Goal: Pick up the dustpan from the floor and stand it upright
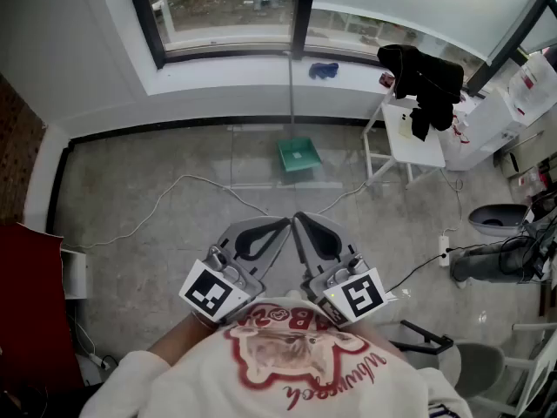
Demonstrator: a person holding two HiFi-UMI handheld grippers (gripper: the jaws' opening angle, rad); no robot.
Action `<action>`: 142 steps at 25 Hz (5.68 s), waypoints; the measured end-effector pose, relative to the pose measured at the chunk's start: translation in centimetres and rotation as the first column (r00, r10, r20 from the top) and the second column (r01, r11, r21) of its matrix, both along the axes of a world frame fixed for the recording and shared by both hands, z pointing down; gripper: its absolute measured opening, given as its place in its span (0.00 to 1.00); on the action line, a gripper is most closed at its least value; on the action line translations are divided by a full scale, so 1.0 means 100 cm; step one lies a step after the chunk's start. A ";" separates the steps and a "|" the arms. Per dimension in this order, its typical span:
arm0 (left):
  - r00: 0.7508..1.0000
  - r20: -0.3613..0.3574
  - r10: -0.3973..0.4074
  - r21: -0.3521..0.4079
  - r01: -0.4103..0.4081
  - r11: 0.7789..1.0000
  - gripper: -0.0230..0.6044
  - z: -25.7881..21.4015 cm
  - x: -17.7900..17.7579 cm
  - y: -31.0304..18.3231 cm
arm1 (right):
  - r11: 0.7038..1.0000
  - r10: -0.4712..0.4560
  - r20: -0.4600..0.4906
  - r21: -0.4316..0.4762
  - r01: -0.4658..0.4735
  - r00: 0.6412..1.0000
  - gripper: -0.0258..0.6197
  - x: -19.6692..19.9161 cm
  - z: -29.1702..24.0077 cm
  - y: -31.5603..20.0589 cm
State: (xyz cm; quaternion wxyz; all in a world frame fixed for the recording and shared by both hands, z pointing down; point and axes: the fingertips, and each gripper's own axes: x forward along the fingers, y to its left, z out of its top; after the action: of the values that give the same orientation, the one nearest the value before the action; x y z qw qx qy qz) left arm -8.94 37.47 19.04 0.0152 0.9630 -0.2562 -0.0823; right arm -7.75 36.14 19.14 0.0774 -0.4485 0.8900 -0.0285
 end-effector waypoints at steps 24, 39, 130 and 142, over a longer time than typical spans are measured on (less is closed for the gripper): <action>1.000 -0.006 -0.011 0.021 0.011 1.000 0.07 -0.010 -0.023 -0.022 | 0.997 0.065 -0.031 0.036 -0.064 0.997 0.08 -0.010 -0.004 -0.023; 0.998 0.006 -0.056 0.008 0.056 0.998 0.07 0.006 -0.056 -0.047 | 0.991 0.112 0.009 -0.067 -0.111 0.994 0.08 -0.017 0.021 -0.034; 0.976 0.217 -0.035 -0.384 0.118 0.916 0.17 0.365 0.137 -0.931 | 0.906 0.300 -0.118 -0.274 -0.322 0.947 0.08 0.179 0.248 -0.813; 0.962 0.270 -0.041 -0.541 0.187 0.820 0.41 0.485 0.148 -0.991 | 0.872 0.333 -0.121 -0.339 -0.354 0.935 0.08 0.183 0.296 -0.800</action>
State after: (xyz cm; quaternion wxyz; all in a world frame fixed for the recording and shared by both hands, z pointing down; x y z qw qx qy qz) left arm 5.88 -61.64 67.52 0.2605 0.9011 -0.3266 0.1158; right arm 10.51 -43.83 48.73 -0.0273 -0.6066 0.7780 -0.1613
